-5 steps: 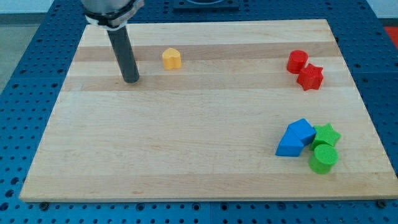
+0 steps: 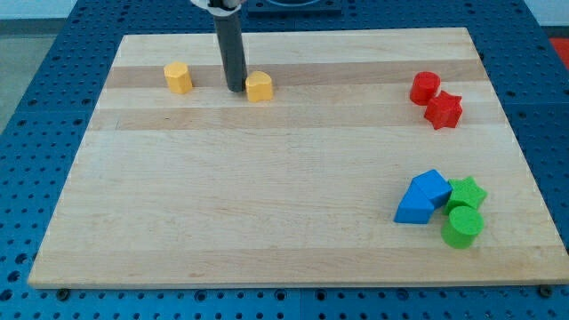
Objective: Move the heart diagonally bottom right to the hexagon
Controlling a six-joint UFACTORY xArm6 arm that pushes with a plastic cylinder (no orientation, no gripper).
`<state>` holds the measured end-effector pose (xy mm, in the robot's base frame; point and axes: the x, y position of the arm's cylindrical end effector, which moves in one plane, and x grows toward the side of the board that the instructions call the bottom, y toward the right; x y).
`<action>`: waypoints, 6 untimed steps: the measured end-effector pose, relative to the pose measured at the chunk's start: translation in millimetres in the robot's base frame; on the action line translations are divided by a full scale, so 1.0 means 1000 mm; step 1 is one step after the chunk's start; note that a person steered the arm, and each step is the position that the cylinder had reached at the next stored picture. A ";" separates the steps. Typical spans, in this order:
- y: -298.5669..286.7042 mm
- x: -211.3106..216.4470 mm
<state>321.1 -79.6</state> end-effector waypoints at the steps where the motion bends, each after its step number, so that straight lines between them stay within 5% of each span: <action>1: 0.040 0.000; 4: 0.199 0.000; 6: 0.188 0.000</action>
